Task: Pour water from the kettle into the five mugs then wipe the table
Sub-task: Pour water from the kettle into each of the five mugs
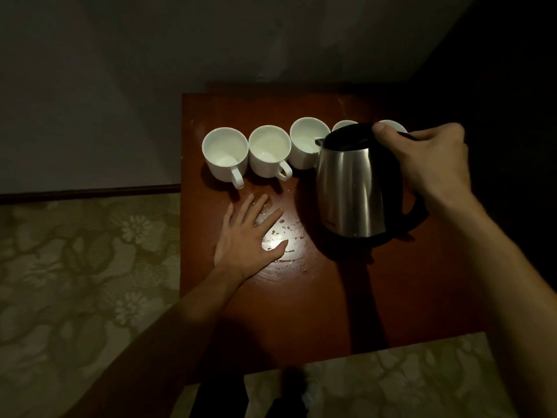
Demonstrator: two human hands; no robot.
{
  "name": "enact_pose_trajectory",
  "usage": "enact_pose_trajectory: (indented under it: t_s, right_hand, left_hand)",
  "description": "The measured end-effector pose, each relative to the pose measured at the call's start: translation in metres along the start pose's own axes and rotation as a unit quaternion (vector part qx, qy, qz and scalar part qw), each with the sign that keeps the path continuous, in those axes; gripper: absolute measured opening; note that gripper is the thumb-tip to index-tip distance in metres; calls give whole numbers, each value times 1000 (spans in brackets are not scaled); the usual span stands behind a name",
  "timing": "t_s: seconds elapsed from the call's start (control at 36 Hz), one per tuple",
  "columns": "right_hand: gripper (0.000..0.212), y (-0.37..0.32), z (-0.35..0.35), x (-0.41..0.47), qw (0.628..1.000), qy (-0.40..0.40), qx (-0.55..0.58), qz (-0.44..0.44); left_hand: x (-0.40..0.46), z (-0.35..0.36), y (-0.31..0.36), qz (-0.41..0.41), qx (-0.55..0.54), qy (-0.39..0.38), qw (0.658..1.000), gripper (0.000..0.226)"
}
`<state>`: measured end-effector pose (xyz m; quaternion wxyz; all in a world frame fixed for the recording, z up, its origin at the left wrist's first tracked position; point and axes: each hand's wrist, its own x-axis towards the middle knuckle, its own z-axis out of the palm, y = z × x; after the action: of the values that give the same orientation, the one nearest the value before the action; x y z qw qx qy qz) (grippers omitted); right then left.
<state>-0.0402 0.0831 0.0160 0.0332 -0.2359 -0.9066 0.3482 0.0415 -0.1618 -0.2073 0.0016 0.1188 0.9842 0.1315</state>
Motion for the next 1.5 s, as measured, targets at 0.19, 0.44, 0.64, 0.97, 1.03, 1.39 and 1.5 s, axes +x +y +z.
enact_pose_trajectory:
  t_s: [0.19,0.44,0.64,0.97,1.03,1.39,1.5]
  right_hand:
    - [117,1,1,2,1000,2,1,8]
    - [111,3,0,2,1000,-3,7,0]
    - [102,3,-2,4,1000,-3,2,1]
    - [68,3,-4,5,1000,-14,5,-4]
    - [57,3,-6,4,1000,-17,6,-6]
    - [62,2,-5,0,1000,-23,8,-15]
    - [52,1,-4,-1,999,-22,-3,-24]
  left_hand:
    - [0,1,0,-1,-1,-4,1000,73]
    - [0,1,0,-3,4,3,1000,73]
    - [0,1,0,2,-7,12,1000,72]
    - [1,0,0,8,-3,8,1000,73]
    - [1,1,0,9,-1,8,1000,74]
    - [0,2,-1,11,-6,7,1000,74]
    - [1,2,-1,12,-6,4,1000,75]
